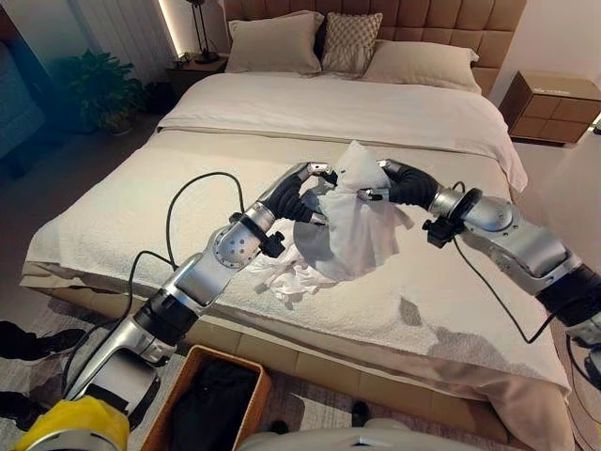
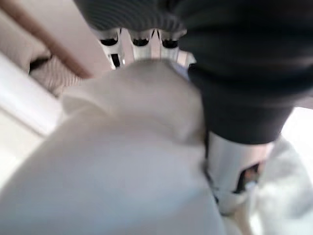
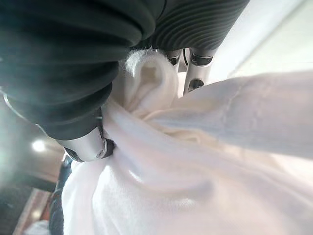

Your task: Pick up clothes into the bucket

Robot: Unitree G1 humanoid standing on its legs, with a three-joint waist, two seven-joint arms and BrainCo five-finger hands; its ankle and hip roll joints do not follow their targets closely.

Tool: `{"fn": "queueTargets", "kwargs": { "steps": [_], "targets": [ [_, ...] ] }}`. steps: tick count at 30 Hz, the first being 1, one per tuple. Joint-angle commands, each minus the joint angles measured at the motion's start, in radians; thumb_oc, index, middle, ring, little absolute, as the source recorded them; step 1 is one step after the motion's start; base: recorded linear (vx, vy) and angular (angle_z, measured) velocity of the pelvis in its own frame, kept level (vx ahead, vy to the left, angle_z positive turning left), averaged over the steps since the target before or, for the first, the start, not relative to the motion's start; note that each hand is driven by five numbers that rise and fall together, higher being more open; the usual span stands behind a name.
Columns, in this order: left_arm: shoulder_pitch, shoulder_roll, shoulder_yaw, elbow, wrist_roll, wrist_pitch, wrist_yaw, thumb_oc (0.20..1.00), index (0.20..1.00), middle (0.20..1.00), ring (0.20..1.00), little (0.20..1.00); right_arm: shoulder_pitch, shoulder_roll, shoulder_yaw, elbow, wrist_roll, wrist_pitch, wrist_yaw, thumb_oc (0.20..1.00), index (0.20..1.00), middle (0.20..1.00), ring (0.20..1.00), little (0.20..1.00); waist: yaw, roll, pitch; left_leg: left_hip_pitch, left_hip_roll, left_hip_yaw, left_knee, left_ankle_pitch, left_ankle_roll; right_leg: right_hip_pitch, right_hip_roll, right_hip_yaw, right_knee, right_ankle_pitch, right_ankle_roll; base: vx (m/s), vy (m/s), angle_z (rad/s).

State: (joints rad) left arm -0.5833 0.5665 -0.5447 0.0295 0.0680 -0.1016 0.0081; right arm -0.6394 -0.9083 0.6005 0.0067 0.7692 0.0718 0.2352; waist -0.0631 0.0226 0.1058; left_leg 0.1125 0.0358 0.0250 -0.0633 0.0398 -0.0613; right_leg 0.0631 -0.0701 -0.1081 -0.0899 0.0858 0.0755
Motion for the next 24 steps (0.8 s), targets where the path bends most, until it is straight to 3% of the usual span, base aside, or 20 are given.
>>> {"fn": "queueTargets", "kwargs": {
  "steps": [1,7,16,17,18,19,24],
  "targets": [
    [-0.055,-0.026,-0.051,0.017,0.082,-0.044,0.016,1.0,1.0,1.0,1.0,1.0,-0.066,0.099,-0.049,-0.134,0.165,-0.078,0.021,0.2,0.2,0.2,0.2,0.2,0.007,-0.087,-0.041,-0.039,-0.022,-0.009,0.084,-0.102,-0.003,0.028,-0.068,-0.029,0.07,-0.098,0.075,0.0,0.0,0.0],
    [-0.062,-0.04,-0.067,0.012,0.161,-0.041,0.037,1.0,1.0,1.0,1.0,1.0,-0.003,0.211,-0.079,-0.139,0.326,-0.086,-0.023,0.2,0.2,0.2,0.2,0.2,0.006,-0.088,-0.046,-0.047,-0.023,-0.012,0.087,-0.096,0.0,0.024,-0.072,-0.032,0.073,-0.095,0.072,0.0,0.0,0.0],
    [-0.054,-0.045,-0.09,0.019,0.211,-0.038,0.027,1.0,1.0,1.0,1.0,1.0,0.019,0.304,-0.12,-0.149,0.437,-0.12,-0.069,0.2,0.2,0.2,0.2,0.2,0.008,-0.083,-0.049,-0.052,-0.028,-0.018,0.092,-0.098,0.004,0.021,-0.074,-0.033,0.076,-0.095,0.07,0.0,0.0,0.0],
    [-0.048,-0.047,-0.088,0.022,0.212,-0.037,0.027,0.884,0.884,0.884,0.884,0.884,0.023,0.312,-0.128,-0.149,0.44,-0.125,-0.073,0.2,0.2,0.2,0.2,0.2,0.008,-0.082,-0.049,-0.052,-0.029,-0.018,0.091,-0.098,0.004,0.021,-0.075,-0.034,0.076,-0.096,0.07,0.0,0.0,0.0],
    [-0.04,-0.05,-0.084,0.025,0.211,-0.039,0.028,0.448,0.448,0.448,0.448,0.448,0.028,0.319,-0.135,-0.151,0.444,-0.131,-0.076,0.2,0.2,0.2,0.2,0.2,0.007,-0.082,-0.049,-0.052,-0.03,-0.018,0.092,-0.099,0.005,0.021,-0.075,-0.034,0.076,-0.096,0.07,0.0,0.0,0.0],
    [-0.037,-0.049,-0.08,0.026,0.211,-0.038,0.028,0.2,0.2,0.2,0.2,0.2,0.031,0.322,-0.14,-0.149,0.446,-0.134,-0.081,0.2,0.2,0.2,0.2,0.2,0.007,-0.082,-0.049,-0.053,-0.031,-0.018,0.093,-0.099,0.006,0.021,-0.075,-0.035,0.077,-0.096,0.071,0.03,0.003,0.0],
    [0.011,-0.051,-0.043,0.022,0.188,-0.044,0.047,0.2,0.2,0.2,0.2,0.2,0.066,0.332,-0.166,-0.165,0.455,-0.143,-0.091,0.2,0.2,0.2,0.2,0.2,0.006,-0.079,-0.049,-0.048,-0.031,-0.02,0.093,-0.109,0.006,0.027,-0.076,-0.035,0.078,-0.105,0.07,0.01,0.002,0.0]
  ]
}}
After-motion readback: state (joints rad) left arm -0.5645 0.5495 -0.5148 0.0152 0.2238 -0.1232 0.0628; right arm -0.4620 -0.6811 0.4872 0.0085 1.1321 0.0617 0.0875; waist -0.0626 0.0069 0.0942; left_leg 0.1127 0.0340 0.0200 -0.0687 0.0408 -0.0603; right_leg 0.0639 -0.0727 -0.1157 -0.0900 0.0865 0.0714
